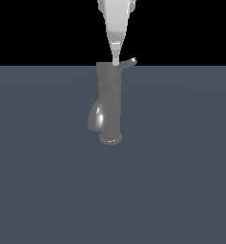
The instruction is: Turn on the faucet by rotating a designated handle.
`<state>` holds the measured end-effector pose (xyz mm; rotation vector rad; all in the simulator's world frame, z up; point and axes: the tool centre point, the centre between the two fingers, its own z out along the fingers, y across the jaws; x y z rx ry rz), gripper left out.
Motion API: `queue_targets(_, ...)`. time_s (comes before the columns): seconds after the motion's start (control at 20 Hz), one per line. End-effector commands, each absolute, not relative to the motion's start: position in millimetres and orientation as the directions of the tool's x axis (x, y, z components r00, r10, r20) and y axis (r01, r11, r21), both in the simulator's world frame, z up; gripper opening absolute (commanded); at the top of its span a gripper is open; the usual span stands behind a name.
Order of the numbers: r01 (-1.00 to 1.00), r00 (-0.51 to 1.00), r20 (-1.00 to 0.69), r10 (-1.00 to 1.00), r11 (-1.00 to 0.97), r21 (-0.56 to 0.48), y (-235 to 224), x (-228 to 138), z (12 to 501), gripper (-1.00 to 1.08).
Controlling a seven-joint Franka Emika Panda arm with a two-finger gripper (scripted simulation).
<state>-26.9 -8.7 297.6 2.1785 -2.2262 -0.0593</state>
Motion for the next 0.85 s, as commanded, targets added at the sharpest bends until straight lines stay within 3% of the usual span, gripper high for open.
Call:
queue_targets(0.0, -0.998, -0.064, -0.007, -0.998, 0.064, 0.006, -34, -3, 298, -1.00)
queue_targets(0.8, -0.994, -0.109, 0.000, -0.994, 0.109, 0.000, -74, 30, 298, -1.00)
